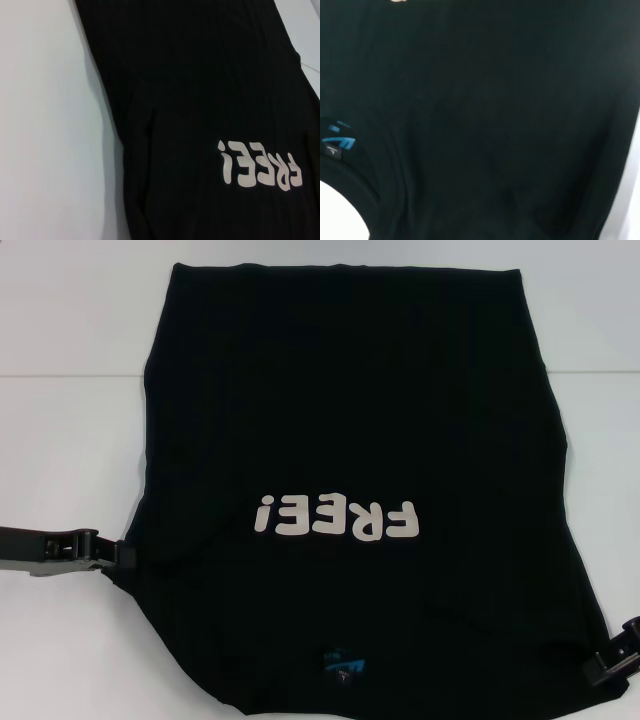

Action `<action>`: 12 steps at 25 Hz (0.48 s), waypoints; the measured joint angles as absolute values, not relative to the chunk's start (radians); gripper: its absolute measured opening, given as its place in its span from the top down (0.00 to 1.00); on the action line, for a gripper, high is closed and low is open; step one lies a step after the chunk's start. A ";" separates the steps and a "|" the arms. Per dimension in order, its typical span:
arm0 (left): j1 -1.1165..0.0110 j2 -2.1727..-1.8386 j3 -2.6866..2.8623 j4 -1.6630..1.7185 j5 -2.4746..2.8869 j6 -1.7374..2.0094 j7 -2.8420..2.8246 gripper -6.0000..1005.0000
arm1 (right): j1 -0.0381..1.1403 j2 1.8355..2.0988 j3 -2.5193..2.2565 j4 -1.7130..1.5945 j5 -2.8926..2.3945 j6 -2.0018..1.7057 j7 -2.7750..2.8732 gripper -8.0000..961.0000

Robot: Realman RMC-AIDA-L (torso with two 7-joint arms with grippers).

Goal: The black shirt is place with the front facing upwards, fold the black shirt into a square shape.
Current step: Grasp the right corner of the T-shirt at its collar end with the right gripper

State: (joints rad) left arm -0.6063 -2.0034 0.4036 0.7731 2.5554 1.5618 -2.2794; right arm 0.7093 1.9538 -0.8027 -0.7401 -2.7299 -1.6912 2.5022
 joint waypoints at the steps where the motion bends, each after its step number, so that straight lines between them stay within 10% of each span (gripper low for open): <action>1: -0.607 -2.003 0.404 0.773 2.555 1.562 -2.279 0.96 | 0.710 1.954 -0.804 -0.740 -2.733 -1.690 2.505 0.29; 12: -0.612 -2.002 0.403 0.773 2.556 1.561 -2.275 0.96 | 0.729 1.954 -0.810 -0.736 -2.761 -1.693 2.520 0.69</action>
State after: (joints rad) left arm -0.6119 -2.0018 0.4034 0.7731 2.5556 1.5614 -2.2752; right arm 0.7294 1.9543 -0.8097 -0.7356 -2.7611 -1.6933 2.5196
